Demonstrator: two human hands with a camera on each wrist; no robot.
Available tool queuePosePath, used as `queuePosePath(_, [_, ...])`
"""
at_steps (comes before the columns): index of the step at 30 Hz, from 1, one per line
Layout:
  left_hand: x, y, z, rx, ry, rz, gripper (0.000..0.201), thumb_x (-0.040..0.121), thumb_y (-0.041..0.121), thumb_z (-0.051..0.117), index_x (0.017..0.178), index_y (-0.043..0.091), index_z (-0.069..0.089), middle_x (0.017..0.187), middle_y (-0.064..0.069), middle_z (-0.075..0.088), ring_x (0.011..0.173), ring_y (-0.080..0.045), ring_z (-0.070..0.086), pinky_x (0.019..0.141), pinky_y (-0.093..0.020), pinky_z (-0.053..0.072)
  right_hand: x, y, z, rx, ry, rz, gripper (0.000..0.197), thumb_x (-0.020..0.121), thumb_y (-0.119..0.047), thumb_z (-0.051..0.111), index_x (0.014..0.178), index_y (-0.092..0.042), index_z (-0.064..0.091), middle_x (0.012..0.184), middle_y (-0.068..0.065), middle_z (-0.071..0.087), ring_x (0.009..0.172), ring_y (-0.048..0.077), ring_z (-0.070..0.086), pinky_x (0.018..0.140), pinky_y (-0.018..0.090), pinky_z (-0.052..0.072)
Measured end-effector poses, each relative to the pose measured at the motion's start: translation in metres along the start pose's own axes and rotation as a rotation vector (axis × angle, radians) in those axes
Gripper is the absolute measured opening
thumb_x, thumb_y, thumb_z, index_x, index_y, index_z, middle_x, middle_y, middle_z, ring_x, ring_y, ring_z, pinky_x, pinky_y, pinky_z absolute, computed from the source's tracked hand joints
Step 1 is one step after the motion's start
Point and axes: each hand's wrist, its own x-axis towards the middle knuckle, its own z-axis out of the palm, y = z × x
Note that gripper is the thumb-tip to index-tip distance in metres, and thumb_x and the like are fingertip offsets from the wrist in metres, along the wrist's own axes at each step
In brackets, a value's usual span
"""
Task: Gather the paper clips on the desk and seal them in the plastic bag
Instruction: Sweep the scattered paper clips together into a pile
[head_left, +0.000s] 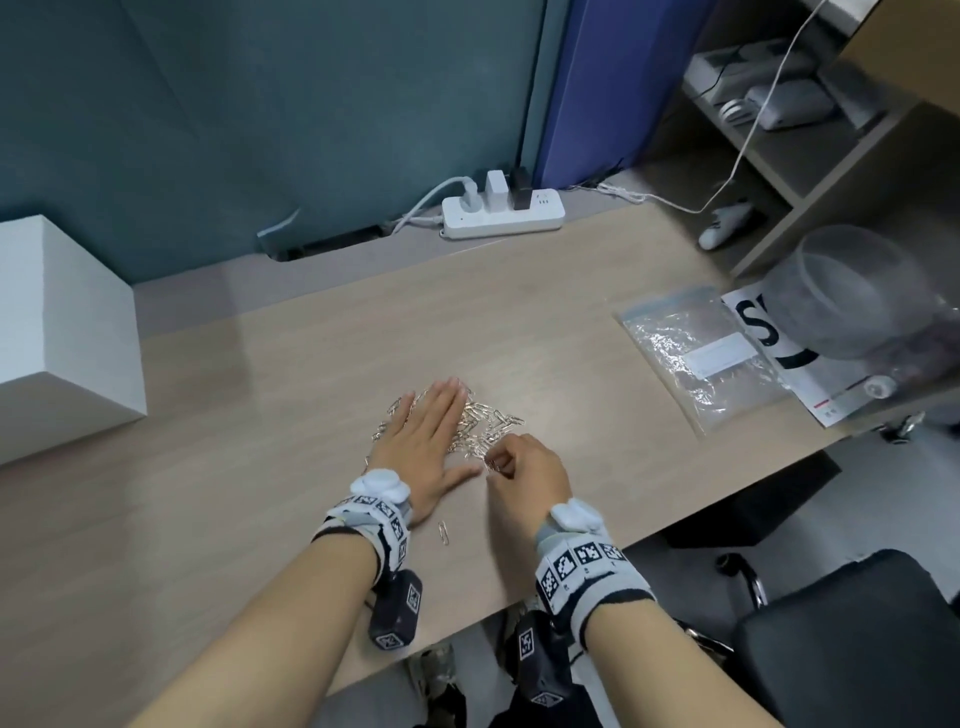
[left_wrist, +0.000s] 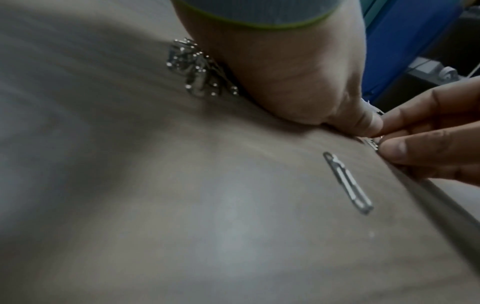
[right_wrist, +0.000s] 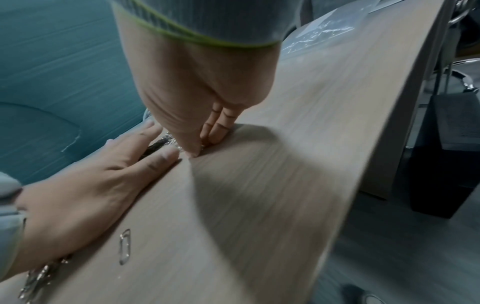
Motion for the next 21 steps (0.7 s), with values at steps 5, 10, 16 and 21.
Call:
queuePosePath(5, [-0.026,-0.004,-0.010,-0.041,-0.073,0.079,0.115,0.080,0.088,0.039,0.158,0.018,-0.008,0.166,0.003,-0.013,0.152,-0.014,-0.014,0.124,-0.044,-0.003,0.008,0.002,-0.006,0.091,0.004,0.028,0.041,0.071,-0.003,0.069,0.104,-0.027,0.068,0.101,-0.009,0.058,0.082,0.011,0.063,0.080,0.030,0.057])
queuePosePath(10, [-0.048,-0.017,-0.005,0.014,-0.096,0.074,0.113,0.080,0.089,0.035,0.158,0.018,-0.007,0.167,0.001,-0.008,0.152,-0.015,-0.012,0.124,-0.047,0.004,0.011,0.007,-0.019,-0.150,0.009,0.068,0.063,0.072,-0.013,0.068,0.131,-0.030,0.057,0.127,0.001,0.047,0.115,0.026,0.050,0.097,0.037,0.047])
queuePosePath(16, [-0.006,-0.028,-0.004,-0.077,0.035,-0.196,0.095,0.091,0.077,0.031,0.159,0.019,-0.004,0.167,0.002,-0.007,0.152,-0.012,-0.013,0.124,-0.044,-0.001,0.027,-0.009,-0.003,-0.030,-0.086,-0.025,0.055,0.077,-0.002,0.072,0.129,-0.020,0.065,0.122,-0.001,0.052,0.108,0.020,0.058,0.100,0.030,0.049])
queuePosePath(21, [-0.040,-0.022,-0.006,-0.142,0.034,-0.343,0.107,0.081,0.088,0.031,0.159,0.022,-0.003,0.166,0.003,-0.011,0.152,-0.014,-0.014,0.124,-0.049,-0.002,0.027,-0.009,-0.003,-0.008,-0.074,-0.034,0.057,0.076,-0.003,0.070,0.125,-0.030,0.061,0.116,-0.008,0.042,0.098,0.014,0.060,0.091,0.029,0.055])
